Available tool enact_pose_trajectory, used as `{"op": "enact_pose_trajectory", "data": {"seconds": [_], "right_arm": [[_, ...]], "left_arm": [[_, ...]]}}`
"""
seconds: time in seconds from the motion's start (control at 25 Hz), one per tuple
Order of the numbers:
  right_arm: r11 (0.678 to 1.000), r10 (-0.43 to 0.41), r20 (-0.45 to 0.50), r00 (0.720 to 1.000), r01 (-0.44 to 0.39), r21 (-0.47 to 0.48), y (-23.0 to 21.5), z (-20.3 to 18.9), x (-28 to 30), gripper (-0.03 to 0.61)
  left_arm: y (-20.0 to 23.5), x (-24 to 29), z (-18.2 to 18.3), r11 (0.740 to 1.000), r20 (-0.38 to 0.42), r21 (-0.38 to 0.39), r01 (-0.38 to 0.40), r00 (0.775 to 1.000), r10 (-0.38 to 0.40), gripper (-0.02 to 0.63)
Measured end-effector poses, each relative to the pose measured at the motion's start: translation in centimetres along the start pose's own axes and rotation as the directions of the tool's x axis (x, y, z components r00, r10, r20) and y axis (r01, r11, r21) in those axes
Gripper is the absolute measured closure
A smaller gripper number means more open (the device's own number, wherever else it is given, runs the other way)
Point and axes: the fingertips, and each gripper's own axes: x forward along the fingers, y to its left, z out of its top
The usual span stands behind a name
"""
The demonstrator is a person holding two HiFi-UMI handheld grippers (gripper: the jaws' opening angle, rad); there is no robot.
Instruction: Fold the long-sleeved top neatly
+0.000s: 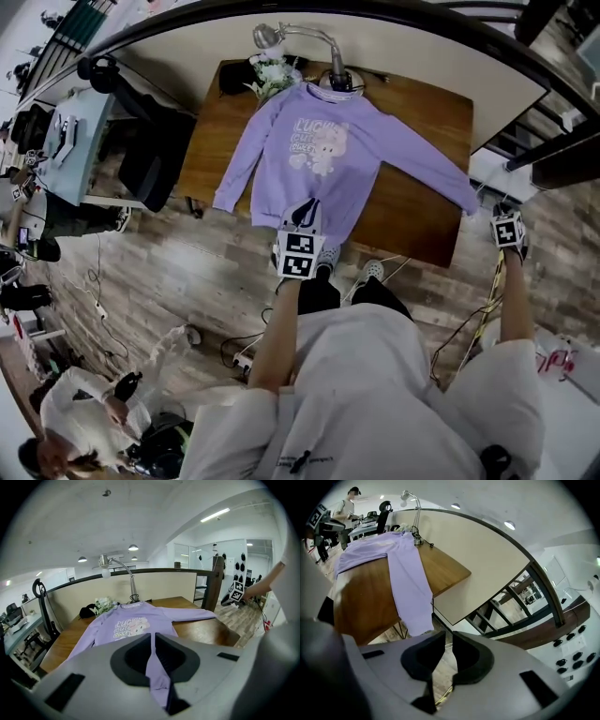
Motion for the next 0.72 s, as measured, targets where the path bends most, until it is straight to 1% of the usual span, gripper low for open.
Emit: {"op": "enact_pose_trajectory", "data": {"seconds": [0.12, 0.28, 0.4, 0.56, 0.64, 0.72], "right_arm": [[1.000, -0.007, 0.010, 1.000, 0.007, 0.019, -0.2, -0.6, -0.6, 0.525], [1.000, 0.010, 0.103, 0.995, -0.012, 0.023, 1.3, 2.0, -1.8, 0.525], [0.999, 0.031, 0.171, 0.985, -0.029, -0.012, 3.9, 5.1, -3.0, 0.522], [0.995, 0.071, 0.264, 0.962, -0.050, -0.087, 8.3, 10.9, -4.8, 0.518], [0.995, 0.084, 0.304, 0.949, -0.063, -0.078, 10.8, 13.6, -5.8, 0.517], [0.995, 0.096, 0.338, 0.936, -0.091, -0.030, 14.3, 15.8, -6.8, 0.517]], "left_arm": [[1.0, -0.7, -1.0, 0.999, -0.010, -0.018, -0.029, 1.000, 0.028, 0.574], [3.3, -1.6, -2.3, 0.996, -0.017, -0.031, -0.081, 0.997, 0.080, 0.574], [5.1, -2.4, -2.9, 0.994, -0.023, -0.039, -0.101, 0.995, 0.100, 0.574], [8.9, -2.4, -3.7, 0.991, -0.029, -0.043, -0.128, 0.992, 0.127, 0.574], [10.8, -2.3, -4.0, 0.990, -0.029, -0.048, -0.132, 0.991, 0.130, 0.574], [12.8, -2.0, -4.5, 0.992, -0.040, -0.042, -0.121, 0.992, 0.119, 0.574]]}}
